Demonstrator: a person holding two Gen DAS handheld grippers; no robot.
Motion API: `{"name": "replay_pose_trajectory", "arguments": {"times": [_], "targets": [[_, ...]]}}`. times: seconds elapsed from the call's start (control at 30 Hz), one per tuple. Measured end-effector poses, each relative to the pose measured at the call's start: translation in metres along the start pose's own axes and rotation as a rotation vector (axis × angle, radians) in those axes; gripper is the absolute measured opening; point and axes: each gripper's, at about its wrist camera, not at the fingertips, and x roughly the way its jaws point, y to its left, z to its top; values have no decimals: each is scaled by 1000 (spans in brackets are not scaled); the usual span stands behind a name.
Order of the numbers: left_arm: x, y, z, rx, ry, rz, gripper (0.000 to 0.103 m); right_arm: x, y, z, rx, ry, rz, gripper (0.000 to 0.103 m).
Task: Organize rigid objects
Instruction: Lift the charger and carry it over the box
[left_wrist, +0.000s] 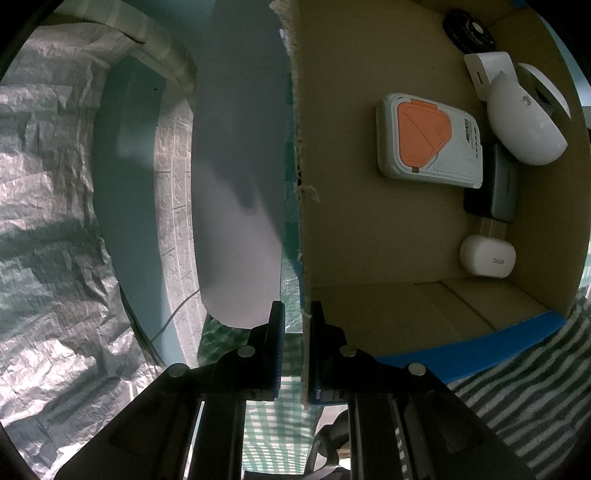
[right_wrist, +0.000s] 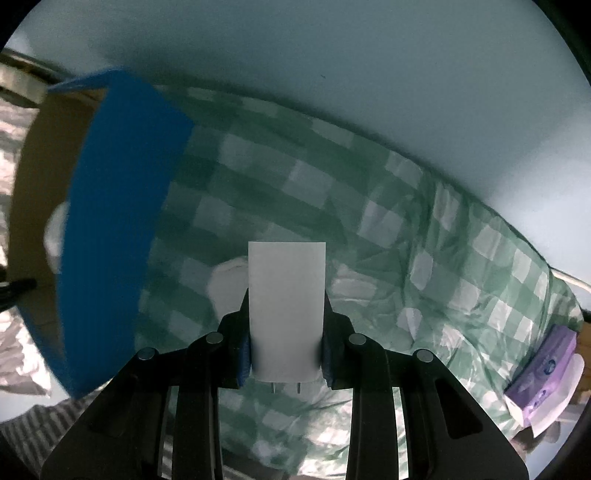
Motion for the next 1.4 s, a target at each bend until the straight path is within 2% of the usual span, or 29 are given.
{"name": "replay_pose_trajectory", "arguments": {"times": [0.13,0.27,0.37,0.53,1.07,1.4], "targets": [[0,0,1,1,1,1,12,-21,21,-5,-33,-28,22,27],[0,0,0,1,0,1,12,-48,43,15,-74,-53,48,27],[0,0,1,1,0,0,12,-65,61,17,-117,-68,66,27],[0,0,1,2,-1,1,12,-75,100,14,-189,-81,96,27],[0,0,0,2,0,-1,12,-43,194,3,-375,-23,137,27],[-2,-2,4,3,-2,-4,12,-7,216,-11,-422,49,123,28]]}}
